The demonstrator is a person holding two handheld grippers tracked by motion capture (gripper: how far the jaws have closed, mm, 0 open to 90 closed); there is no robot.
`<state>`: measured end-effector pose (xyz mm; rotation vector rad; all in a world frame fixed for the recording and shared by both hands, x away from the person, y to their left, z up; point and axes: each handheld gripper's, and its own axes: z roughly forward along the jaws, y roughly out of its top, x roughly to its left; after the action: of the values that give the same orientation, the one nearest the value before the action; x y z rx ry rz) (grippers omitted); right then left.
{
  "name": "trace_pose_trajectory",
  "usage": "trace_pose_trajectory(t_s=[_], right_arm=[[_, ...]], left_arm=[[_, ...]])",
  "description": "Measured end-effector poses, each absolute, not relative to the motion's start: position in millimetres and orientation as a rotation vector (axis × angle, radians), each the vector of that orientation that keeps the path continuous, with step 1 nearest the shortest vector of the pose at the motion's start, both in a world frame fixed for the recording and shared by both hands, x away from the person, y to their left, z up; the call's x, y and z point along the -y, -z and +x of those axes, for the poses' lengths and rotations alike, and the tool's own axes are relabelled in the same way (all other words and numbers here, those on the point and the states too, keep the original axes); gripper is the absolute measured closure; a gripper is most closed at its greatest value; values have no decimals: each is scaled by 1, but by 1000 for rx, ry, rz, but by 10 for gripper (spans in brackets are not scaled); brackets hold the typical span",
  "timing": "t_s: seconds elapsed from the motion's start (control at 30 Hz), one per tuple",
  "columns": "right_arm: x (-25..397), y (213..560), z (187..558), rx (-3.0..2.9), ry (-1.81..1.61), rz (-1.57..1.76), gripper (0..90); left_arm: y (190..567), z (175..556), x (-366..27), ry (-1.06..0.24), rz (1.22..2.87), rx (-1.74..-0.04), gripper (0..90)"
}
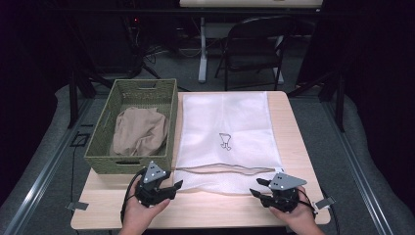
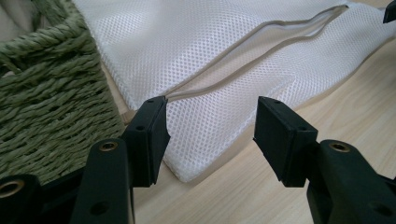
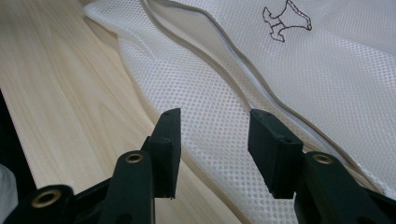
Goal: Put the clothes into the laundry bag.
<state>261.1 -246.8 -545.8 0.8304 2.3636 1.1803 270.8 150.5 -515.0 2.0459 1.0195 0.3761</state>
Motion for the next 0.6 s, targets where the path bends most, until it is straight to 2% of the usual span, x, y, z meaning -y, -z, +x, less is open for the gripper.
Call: trace_pose_trajectory(t_s=[0.37, 0.6], right_arm=[[247, 546, 261, -2360, -1194, 839, 539], [247, 547, 262, -2363, -1208, 840, 534]], left_arm=[[507, 270, -160, -412, 2011, -1038, 440], [503, 270, -163, -421, 2001, -1050, 405]])
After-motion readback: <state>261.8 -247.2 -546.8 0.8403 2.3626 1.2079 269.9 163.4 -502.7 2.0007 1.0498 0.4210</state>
